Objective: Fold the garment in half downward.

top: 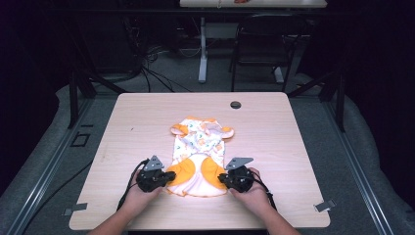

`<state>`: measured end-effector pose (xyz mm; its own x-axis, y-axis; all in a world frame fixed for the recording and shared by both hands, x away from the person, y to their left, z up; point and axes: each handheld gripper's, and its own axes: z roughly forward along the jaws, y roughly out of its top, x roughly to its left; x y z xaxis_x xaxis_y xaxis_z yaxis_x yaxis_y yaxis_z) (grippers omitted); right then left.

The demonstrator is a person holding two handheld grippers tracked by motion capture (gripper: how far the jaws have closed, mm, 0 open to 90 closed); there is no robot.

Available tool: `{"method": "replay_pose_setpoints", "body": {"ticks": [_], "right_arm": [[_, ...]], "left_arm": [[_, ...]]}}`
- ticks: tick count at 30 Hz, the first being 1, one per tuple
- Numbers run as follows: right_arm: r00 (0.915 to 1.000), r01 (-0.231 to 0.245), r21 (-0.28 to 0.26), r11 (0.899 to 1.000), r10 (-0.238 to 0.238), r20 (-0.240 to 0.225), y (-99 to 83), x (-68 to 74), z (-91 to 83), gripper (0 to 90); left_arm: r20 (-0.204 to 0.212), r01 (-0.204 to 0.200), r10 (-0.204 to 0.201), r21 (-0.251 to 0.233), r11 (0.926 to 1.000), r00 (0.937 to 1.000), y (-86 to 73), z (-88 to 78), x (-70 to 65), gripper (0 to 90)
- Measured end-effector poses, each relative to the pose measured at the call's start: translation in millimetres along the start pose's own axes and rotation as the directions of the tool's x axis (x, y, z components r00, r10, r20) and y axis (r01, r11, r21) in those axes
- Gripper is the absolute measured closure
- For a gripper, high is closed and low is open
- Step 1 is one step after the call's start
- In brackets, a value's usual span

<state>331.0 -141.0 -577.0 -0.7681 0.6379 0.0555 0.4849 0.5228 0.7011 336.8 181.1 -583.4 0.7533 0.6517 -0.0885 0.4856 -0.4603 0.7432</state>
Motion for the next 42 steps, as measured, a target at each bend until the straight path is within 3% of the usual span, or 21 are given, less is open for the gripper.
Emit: {"method": "replay_pose_setpoints", "body": {"ticks": [5, 11, 16, 24, 27, 30, 33, 42], "right_arm": [[0.9991, 0.017, 0.019, 1.0, -0.016, -0.039, -2.5, 4.5, -3.9, 83.7], [0.997, 0.067, 0.027, 0.997, -0.066, -0.039, -9.6, 15.1, -11.2, 83.4], [0.9938, 0.1, 0.034, 0.994, -0.098, -0.053, -15.7, 22.9, -17.3, 83.4], [0.9915, 0.102, 0.041, 0.994, -0.098, -0.085, -25.3, 33.1, -26.5, 83.4], [0.9918, 0.091, 0.043, 0.995, -0.086, -0.094, -25.8, 33.7, -27.3, 83.1], [0.9915, 0.071, 0.06, 0.996, -0.064, -0.113, -20.7, 30.9, -27.2, 81.9], [0.992, 0.067, 0.055, 0.996, -0.06, -0.111, -8.9, 24.1, -28.7, 82.8], [0.9981, 0.052, 0.031, 0.998, -0.051, -0.035, 39.0, -8.7, -23.6, 84.1]], "left_arm": [[-0.005, -0.004, 0.004, 0.004, 1.0, 1.0, -6.9, -7.3, -7.6, 83.2], [0.011, -0.01, 0.01, 0.021, 0.9997, 0.9999, -13.5, -15.5, -16.0, 82.8], [0.059, 0.005, -0.007, 0.035, 0.9994, 0.9982, -22.6, -25.2, -26.5, 82.8], [0.086, -0.003, -0.001, 0.046, 0.9989, 0.9963, -29.5, -32.5, -35.1, 82.9], [0.088, 0.017, -0.021, 0.043, 0.9989, 0.9959, -29.7, -32.5, -35.8, 82.9], [0.087, -0.007, 0.002, 0.058, 0.9983, 0.9962, -22.5, -32.4, -34.4, 80.4], [0.075, -0.014, 0.011, 0.04, 0.9991, 0.9972, -8.0, -33.1, -25.8, 79.7], [0.046, 0.005, -0.005, -0.011, 0.9999, 0.9989, 40.5, -20.5, 15.6, 81.0]]}}
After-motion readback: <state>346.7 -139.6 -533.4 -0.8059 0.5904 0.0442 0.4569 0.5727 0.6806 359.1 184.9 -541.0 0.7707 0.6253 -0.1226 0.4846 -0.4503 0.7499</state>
